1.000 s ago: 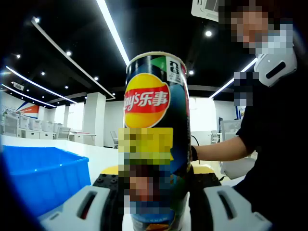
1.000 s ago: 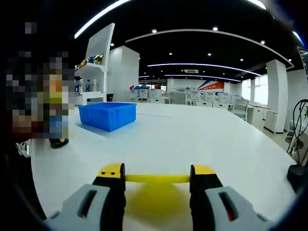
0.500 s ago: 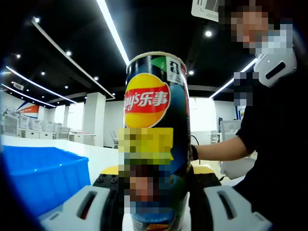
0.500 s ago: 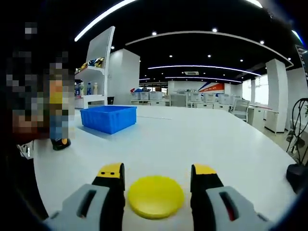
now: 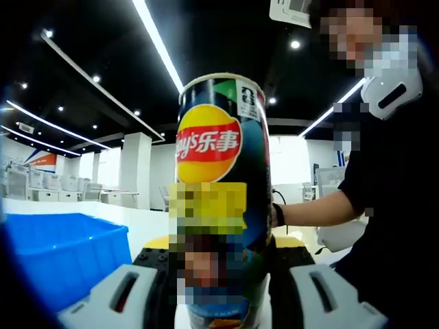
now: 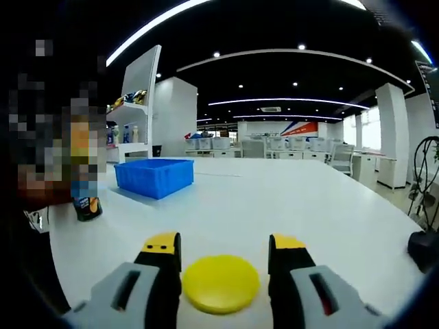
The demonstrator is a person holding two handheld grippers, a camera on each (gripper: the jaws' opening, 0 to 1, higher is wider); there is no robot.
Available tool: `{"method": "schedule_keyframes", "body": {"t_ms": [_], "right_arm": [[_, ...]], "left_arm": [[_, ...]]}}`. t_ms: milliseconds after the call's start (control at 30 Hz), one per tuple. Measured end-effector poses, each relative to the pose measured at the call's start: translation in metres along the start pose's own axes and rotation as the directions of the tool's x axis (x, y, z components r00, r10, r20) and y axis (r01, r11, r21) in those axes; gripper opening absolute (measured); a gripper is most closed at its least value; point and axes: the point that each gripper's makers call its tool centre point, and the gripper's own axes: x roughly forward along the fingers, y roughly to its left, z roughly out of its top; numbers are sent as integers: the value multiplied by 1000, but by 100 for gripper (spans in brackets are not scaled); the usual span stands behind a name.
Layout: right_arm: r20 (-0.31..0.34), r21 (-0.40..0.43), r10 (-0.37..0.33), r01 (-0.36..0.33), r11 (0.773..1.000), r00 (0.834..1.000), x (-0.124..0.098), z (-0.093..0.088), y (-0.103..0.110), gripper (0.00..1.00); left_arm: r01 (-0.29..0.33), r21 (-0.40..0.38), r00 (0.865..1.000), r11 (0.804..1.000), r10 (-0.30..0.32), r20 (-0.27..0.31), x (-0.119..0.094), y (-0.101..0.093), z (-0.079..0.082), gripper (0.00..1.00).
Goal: Open the lid of the chip container on the table, take out the chips, place them into the box in front of the container, and close the lid
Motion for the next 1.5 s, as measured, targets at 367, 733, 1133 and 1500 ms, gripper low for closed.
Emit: {"method": "schedule_keyframes", "body": {"t_ms": [367,733,1133,1500], "right_arm": [[13,15,-1,1,1000,1000,-1,3,3,47],[25,23,3,-4,1000,1000,-1,5,6,47],[31,27,4,-5,1000,1000,0,2,-8,46],[31,24,5,-6,1000,1000,0,-1,-15,46]], "left_arm": [[-26,-10,1000,1000,26,-11,-5,2,3,50],[-40,-3,999,999,39,-37,-15,3,7,50],[-56,21,993,998,58,-104,-35,4,10,50],[-37,93,957,995,62,-283,-65,7,11,50]]}}
